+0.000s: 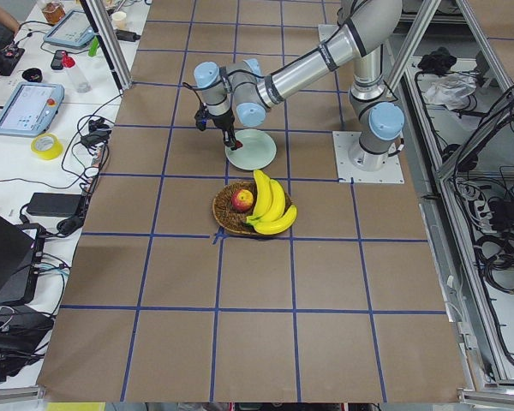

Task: Collect all strawberries into plate
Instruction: 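Carry the strawberry over the plate and open the left gripper, then return the left gripper to the strawberries and grasp another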

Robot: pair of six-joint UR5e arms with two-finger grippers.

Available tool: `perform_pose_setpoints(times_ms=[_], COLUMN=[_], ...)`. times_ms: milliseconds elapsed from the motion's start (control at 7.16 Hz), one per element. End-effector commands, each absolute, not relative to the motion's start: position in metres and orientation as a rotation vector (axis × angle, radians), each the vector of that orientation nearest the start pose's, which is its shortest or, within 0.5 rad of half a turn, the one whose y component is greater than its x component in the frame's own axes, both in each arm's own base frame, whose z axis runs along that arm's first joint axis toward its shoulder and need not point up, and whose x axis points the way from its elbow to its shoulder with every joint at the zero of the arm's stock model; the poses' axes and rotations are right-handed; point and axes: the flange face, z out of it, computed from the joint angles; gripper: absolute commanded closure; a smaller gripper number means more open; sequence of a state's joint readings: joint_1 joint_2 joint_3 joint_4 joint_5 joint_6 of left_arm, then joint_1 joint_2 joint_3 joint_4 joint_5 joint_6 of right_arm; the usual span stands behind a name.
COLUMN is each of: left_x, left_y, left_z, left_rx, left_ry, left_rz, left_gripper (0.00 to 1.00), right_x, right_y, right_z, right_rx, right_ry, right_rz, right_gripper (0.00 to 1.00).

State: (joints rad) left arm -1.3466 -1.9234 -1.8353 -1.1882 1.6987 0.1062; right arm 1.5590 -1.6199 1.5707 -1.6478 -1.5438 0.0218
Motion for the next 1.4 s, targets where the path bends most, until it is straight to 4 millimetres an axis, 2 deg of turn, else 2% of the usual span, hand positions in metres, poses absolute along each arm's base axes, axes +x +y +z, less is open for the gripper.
perform_pose_setpoints(times_ms=[0, 140, 279, 419, 559, 698, 838, 977, 1117, 1257], left_x=[0.011, 0.012, 0.010, -0.003, -0.051, -0.104, -0.158, -0.195, -0.223, -0.248], left_y=[-0.539, -0.545, -0.551, -0.559, -0.562, -0.559, -0.548, -0.539, -0.531, -0.523], left_z=[0.198, 0.207, 0.221, 0.246, 0.275, 0.293, 0.298, 0.293, 0.279, 0.273], left_rx=[-0.194, -0.187, -0.191, -0.169, -0.080, -0.131, -0.156, -0.227, -0.318, -0.333], left_ry=[3.024, 3.026, 3.029, 3.036, 3.048, 3.047, 3.106, 3.131, 3.145, 3.185], left_rz=[0.446, 0.410, 0.359, 0.293, 0.216, 0.147, 0.128, 0.135, 0.185, 0.189], left_gripper=[0.20, 0.00, 0.00, 0.00, 0.00, 0.00, 0.00, 0.00, 0.00, 0.00], right_x=[0.126, 0.124, 0.123, 0.123, 0.124, 0.124, 0.124, 0.123, 0.120, 0.118], right_y=[-0.485, -0.483, -0.483, -0.482, -0.482, -0.482, -0.483, -0.483, -0.482, -0.484], right_z=[0.520, 0.522, 0.523, 0.522, 0.520, 0.519, 0.519, 0.520, 0.520, 0.521], right_rx=[0.050, 0.050, 0.046, 0.041, 0.041, 0.041, 0.036, -0.035, -0.144, -0.156], right_ry=[3.107, 3.127, 3.140, 3.139, 3.136, 3.133, 3.136, 3.143, 3.178, 3.185], right_rz=[-0.201, -0.202, -0.203, -0.200, -0.193, -0.190, -0.197, -0.202, -0.201, -0.207], right_gripper=[0.00, 0.00, 0.00, 0.00, 0.00, 0.00, 0.00, 0.00, 0.00, 0.00])
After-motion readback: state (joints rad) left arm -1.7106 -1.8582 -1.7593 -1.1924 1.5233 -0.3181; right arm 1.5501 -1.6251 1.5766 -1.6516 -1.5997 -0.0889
